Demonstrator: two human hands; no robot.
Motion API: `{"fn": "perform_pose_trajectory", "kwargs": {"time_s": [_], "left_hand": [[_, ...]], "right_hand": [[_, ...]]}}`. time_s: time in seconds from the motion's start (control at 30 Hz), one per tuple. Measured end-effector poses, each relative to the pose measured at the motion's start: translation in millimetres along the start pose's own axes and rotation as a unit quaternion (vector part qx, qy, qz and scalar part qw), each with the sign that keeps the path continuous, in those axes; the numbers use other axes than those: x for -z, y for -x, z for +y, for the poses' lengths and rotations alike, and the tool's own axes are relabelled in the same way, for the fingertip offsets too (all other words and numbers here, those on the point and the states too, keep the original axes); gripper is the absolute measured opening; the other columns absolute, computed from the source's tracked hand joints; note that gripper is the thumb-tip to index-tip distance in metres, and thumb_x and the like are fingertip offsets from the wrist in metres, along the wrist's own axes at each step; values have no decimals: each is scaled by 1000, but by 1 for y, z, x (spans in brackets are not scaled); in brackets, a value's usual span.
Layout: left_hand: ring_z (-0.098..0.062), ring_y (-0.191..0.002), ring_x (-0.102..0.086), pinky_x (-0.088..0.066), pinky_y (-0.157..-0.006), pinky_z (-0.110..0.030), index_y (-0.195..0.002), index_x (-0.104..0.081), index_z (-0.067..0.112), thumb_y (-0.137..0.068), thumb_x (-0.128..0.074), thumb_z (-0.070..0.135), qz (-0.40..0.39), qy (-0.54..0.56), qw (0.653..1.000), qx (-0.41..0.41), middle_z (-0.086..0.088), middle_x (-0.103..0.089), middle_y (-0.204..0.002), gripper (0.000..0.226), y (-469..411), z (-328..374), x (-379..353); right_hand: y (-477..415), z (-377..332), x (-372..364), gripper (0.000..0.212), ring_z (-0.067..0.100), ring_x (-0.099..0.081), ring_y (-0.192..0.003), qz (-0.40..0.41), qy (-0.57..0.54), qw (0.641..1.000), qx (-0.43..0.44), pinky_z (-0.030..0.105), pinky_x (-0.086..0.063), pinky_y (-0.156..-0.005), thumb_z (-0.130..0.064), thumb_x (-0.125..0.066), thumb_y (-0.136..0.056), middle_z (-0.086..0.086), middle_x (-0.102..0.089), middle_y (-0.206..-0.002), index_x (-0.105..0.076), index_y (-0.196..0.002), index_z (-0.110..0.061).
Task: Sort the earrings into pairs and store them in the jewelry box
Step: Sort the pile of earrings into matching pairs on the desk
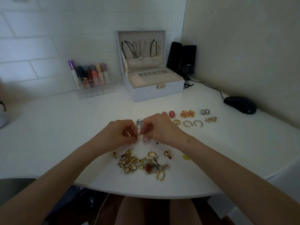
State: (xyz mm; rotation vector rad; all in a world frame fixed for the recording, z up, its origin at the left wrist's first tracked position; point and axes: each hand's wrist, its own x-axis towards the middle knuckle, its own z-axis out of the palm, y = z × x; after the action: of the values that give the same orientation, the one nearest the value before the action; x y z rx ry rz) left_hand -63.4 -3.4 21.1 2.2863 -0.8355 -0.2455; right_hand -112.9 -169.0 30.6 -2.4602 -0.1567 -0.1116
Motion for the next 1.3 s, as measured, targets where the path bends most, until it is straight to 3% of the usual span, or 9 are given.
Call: {"fn": "perform_pose_trajectory", "kwargs": {"time_s": [0.1, 0.27, 0.5, 0.7, 0.87, 0.97, 1.13, 1.23, 1.3], "left_hand": [[-8, -72, -62, -44, -60, -9, -82, -61, 25, -78, -70, 13, 11, -15, 1000, -3, 7, -67, -83, 15, 1, 0, -1], [-7, -75, -60, -42, -60, -9, -88, -59, 27, -79, -64, 10, 15, -59, 998, -10, 14, -64, -81, 20, 2, 1, -6], [-6, -75, -60, -44, -62, -11, -88, -63, 25, -80, -63, 9, 19, -74, 997, -18, 11, -64, -85, 18, 3, -1, -7], [-7, -74, -59, -42, -62, -8, -83, -61, 21, -80, -69, 17, 44, -41, 998, -31, 8, -64, -80, 10, 2, 2, -9], [-4, -70, -56, -43, -62, -9, -82, -60, 18, -77, -71, 17, 66, -16, 997, -29, 10, -62, -75, 12, 0, 0, -12], [-2, -73, -58, -42, -61, -7, -80, -61, 18, -77, -72, 18, 79, 5, 997, -24, 8, -65, -76, 11, -2, -2, -14], [-6, -74, -57, -42, -63, -15, -78, -62, 21, -77, -72, 24, 95, 1, 995, -20, 9, -65, -82, 10, -3, -3, -16], [-10, -72, -55, -45, -67, -24, -78, -62, 22, -78, -71, 24, 97, -12, 995, -8, 9, -63, -78, 10, -5, -4, -18], [-8, -68, -53, -43, -65, -22, -79, -62, 23, -78, -71, 24, 96, -13, 995, 2, 10, -61, -75, 10, -5, -6, -19]], "right_hand": [[-1, -1, -1, 18, 6, -56, -75, 6, 36, 999, 4, 10, -26, -72, 4, -65, -75, 4, -72, -89, -74, -86, -9], [-2, -2, -2, 20, 17, -65, -86, 1, 57, 998, 22, 21, -48, -76, 6, -63, -76, 8, -72, -91, -72, -89, -6], [-2, 0, -2, 15, 21, -63, -78, 18, 57, 997, 38, 40, -53, -75, 8, -64, -72, 8, -67, -79, -65, -79, -6], [-3, 3, -3, 19, 21, -64, -77, 21, 43, 998, 47, 38, -54, -74, 10, -61, -72, 9, -68, -80, -65, -80, -6], [4, 3, 4, 18, 10, -56, -70, 20, 37, 998, 39, 21, -47, -66, 6, -65, -74, 5, -67, -81, -67, -85, -8], [15, 1, 15, 14, 9, -59, -70, -42, 34, 998, 25, 12, -42, -62, -4, -72, -75, 1, -68, -79, -70, -79, -17], [29, 0, 21, 21, 6, -57, -72, -142, 69, 986, 47, 13, -44, -64, -9, -73, -77, -9, -61, -79, -73, -91, -25], [31, 0, 18, 27, 11, -60, -74, -158, 87, 982, 57, 21, -51, -67, -4, -69, -78, -12, -57, -77, -73, -92, -27], [31, 1, 16, 28, 12, -61, -73, -154, 91, 982, 57, 24, -52, -68, -3, -67, -78, -9, -61, -80, -73, -92, -26]]}}
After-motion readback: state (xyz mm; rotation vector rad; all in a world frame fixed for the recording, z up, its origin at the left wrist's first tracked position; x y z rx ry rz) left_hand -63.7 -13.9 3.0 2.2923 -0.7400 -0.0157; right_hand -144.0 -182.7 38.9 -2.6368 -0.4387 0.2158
